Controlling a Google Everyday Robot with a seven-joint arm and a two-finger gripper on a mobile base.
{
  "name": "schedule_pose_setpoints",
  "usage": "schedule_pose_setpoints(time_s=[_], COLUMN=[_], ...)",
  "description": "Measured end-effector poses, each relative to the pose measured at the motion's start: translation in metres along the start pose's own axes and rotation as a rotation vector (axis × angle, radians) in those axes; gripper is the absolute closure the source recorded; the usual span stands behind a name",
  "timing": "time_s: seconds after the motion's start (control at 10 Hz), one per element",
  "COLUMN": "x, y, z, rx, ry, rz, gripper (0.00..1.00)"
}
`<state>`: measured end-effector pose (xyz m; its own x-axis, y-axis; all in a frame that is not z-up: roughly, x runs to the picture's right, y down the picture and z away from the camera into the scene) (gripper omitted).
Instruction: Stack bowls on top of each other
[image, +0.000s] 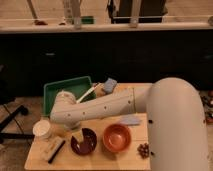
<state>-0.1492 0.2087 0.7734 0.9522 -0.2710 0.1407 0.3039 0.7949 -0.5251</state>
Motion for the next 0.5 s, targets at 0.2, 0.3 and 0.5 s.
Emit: schedule_pose_setpoints(time_s=[0.2,0.3,0.5], x=[0.004,0.005,0.012], y=[-0.004,-0.004,-0.003], z=[0.008,0.011,0.024], rx=[-0.011,-0.015,-0.043], ry=[-0.009,-0.010,-0.014], rz=[0.021,0.026,0.050], gripper=[0.20,0.20,0.20])
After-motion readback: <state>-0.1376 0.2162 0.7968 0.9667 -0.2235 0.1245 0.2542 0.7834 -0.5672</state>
